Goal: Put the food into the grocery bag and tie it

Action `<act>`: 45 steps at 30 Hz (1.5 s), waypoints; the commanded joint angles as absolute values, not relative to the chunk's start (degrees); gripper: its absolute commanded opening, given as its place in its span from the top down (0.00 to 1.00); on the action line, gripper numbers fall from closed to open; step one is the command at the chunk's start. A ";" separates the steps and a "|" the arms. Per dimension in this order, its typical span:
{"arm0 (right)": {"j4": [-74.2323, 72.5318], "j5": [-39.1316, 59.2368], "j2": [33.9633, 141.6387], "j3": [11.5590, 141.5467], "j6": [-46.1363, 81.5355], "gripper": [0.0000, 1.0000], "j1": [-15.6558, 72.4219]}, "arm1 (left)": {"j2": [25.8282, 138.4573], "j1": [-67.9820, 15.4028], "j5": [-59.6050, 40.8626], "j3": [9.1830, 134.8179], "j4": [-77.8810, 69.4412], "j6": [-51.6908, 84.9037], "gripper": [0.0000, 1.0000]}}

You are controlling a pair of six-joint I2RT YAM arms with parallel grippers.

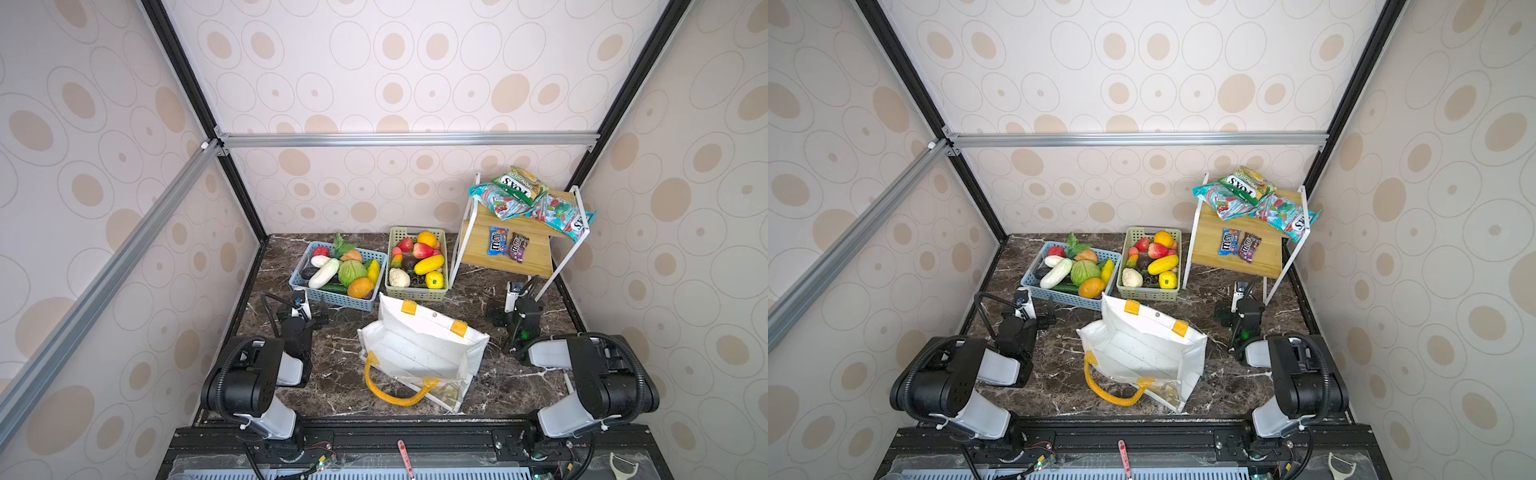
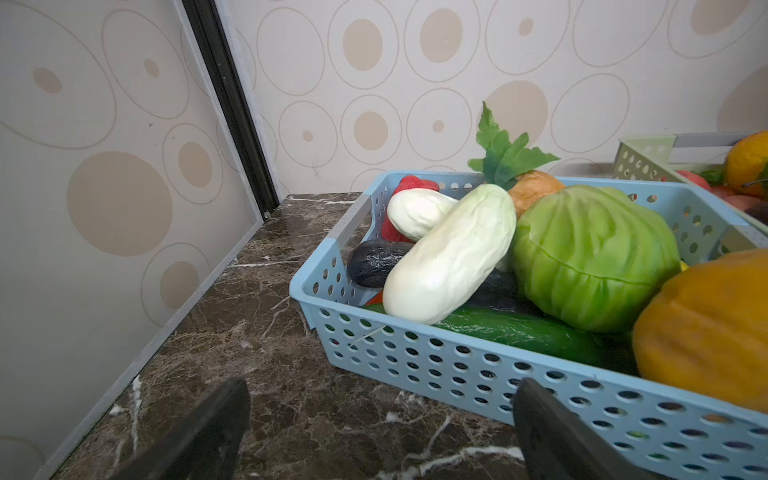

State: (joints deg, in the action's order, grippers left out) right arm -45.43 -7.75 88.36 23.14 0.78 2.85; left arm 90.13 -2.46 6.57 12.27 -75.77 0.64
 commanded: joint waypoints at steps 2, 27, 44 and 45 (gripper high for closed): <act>-46.24 -8.39 87.91 23.69 0.30 0.00 2.90 | 90.44 -1.94 6.33 13.10 -77.17 0.79 0.01; -46.25 -8.44 87.93 23.69 0.35 0.00 2.87 | 90.48 -1.93 6.24 13.32 -76.80 0.88 0.01; -46.57 -7.96 87.89 23.68 0.34 0.00 2.87 | 86.64 -1.73 11.31 15.51 -69.72 3.15 0.01; -46.47 -8.02 87.77 24.24 0.17 0.00 2.90 | 85.11 -1.67 11.72 16.68 -66.11 3.33 0.01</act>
